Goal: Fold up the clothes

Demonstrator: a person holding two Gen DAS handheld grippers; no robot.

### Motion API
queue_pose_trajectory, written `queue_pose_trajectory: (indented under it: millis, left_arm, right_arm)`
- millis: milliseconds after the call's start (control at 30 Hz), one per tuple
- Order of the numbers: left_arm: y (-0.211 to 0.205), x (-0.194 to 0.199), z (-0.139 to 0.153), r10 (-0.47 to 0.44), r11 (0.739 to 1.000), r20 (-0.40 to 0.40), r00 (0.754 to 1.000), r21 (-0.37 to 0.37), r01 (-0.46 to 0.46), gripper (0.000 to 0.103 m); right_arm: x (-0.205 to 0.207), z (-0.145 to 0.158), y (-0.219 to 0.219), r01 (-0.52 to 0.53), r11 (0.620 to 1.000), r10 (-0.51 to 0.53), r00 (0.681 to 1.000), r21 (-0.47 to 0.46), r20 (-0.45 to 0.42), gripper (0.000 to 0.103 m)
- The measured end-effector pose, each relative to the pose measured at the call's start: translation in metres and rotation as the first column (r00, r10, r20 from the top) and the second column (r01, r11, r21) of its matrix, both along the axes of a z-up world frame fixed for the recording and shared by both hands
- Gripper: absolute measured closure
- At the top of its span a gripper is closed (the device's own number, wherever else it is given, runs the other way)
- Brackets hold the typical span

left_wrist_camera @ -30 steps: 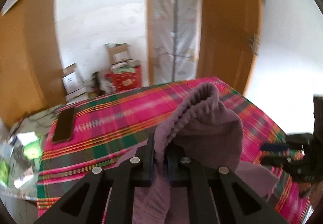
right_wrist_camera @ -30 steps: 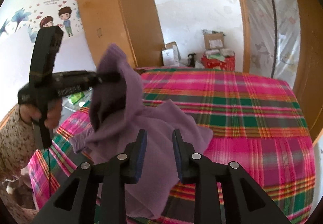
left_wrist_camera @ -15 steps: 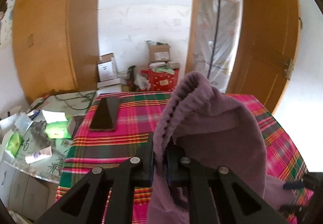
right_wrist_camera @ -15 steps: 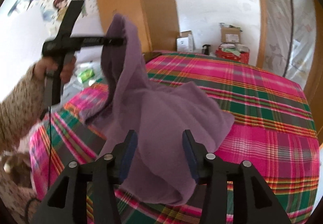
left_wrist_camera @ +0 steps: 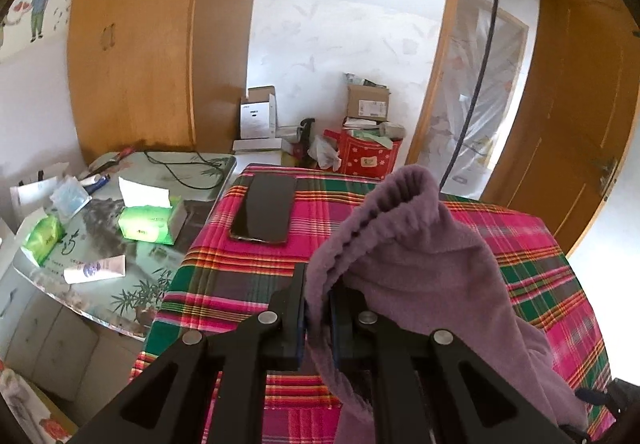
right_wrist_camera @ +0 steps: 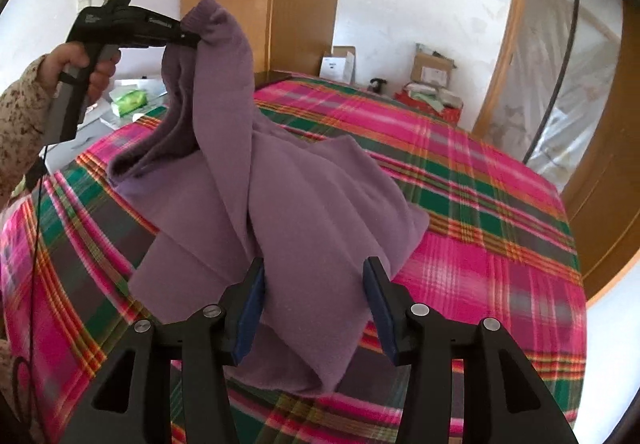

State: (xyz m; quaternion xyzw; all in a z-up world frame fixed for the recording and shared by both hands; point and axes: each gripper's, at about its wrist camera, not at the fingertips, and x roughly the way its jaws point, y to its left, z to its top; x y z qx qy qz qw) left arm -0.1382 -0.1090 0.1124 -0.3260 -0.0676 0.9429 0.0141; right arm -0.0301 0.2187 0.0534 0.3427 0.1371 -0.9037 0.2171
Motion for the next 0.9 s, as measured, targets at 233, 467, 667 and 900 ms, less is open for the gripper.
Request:
queue_pose_trajectory:
  millis: [233,467,667,900]
  left_arm:
    - [-0.013,-0.007,-0.010,0.029,0.999,0.024,0.999,0.037,-0.030,0.094]
    - [-0.020,-0.007,-0.014,0.037,0.998,0.028,0.999,0.048,-0.039,0.094]
    - [-0.028,-0.009,-0.016,0.061,0.996,0.034,0.998,0.056,-0.063,0.094]
    - [-0.046,-0.012,-0.018,0.121,0.990,0.040,0.992,0.072,-0.124,0.094]
  right_arm:
    - [0.006,-0.002,0.007,0.009,1.000,-0.009,1.000,0.001,-0.001,0.054]
    - [-0.004,0.013,0.007,0.063,0.997,-0.064,0.998,-0.053,-0.025,0.088]
    - [-0.025,0.038,0.010,0.137,0.981,-0.149,0.986,-0.137,-0.078,0.088]
    - [-0.050,0.054,-0.014,0.164,0.984,-0.173,0.969,-0.067,-0.176,0.088]
